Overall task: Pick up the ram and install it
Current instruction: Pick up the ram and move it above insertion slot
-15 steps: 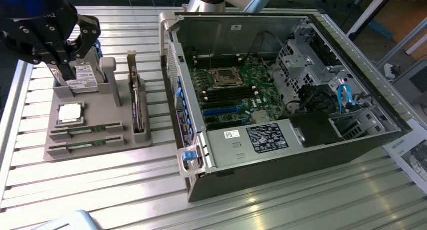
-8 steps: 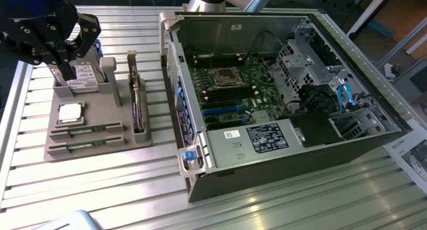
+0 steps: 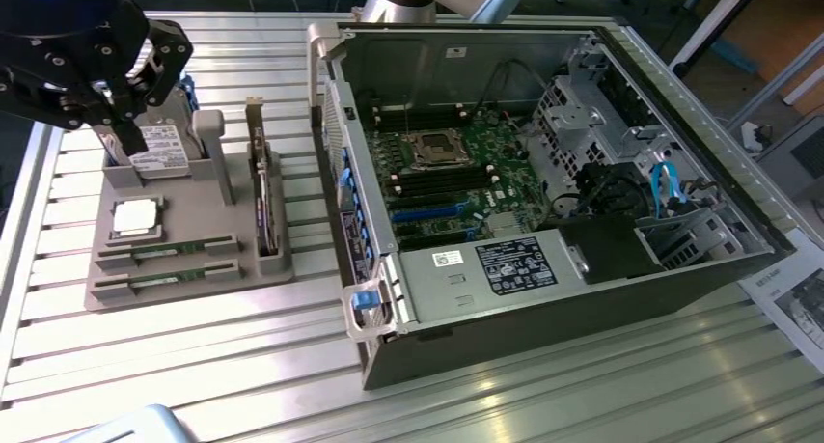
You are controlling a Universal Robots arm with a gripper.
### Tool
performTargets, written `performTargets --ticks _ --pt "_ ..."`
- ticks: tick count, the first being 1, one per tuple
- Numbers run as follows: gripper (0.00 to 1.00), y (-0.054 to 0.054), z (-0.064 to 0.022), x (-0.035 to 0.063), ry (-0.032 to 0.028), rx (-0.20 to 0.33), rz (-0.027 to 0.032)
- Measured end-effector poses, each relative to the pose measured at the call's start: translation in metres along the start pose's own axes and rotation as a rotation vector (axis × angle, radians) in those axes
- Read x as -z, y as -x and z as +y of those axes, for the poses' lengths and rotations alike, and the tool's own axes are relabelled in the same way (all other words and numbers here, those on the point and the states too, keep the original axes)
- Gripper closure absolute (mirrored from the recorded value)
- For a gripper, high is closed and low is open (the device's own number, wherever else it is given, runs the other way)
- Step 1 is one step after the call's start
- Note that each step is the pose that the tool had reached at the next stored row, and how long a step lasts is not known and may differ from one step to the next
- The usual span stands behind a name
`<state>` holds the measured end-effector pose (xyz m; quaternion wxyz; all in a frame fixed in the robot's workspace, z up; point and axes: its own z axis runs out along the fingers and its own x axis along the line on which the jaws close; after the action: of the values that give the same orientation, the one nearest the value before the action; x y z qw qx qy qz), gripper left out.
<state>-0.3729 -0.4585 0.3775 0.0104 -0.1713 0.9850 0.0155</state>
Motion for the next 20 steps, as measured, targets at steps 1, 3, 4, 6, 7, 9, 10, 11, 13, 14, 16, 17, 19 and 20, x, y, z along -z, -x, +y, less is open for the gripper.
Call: performTargets --ticks 1,3,4,6,7,9,10,11,13,14,16,17,19,20 --pt "0.90 0.0000 0.0000 0.0000 0.0004 0.019 0.0005" --pt "0.90 0.0000 -0.0001 0.0000 0.0013 0.052 0.0014" --pt "0.90 0.0000 -0.0001 0.0000 0.0018 0.069 0.0019" --pt "0.90 0.0000 -0.0001 0.0000 0.0027 0.104 0.0028" --pt "0.90 0.0000 -0.0001 0.0000 0.0029 0.112 0.0030" --pt "0.90 -0.0001 -0.0002 0.0000 0.0037 0.144 0.0039" --pt "0.90 -0.0001 -0.0002 0.0000 0.0042 0.162 0.0043" --pt "0.90 -0.0001 -0.0002 0.0000 0.0044 0.172 0.0046" --pt "0.90 -0.0001 -0.0002 0.0000 0.0051 0.196 0.0052" --pt "0.90 -0.0001 -0.0002 0.0000 0.0054 0.207 0.0055" --pt "0.90 -0.0001 -0.0002 -0.0001 0.0061 0.234 0.0062" --pt "0.90 -0.0001 -0.0002 0.0000 0.0066 0.254 0.0068" --pt "0.90 -0.0001 -0.0002 0.0000 0.0075 0.289 0.0078" --pt "0.90 -0.0001 -0.0002 0.0000 0.0081 0.313 0.0084"
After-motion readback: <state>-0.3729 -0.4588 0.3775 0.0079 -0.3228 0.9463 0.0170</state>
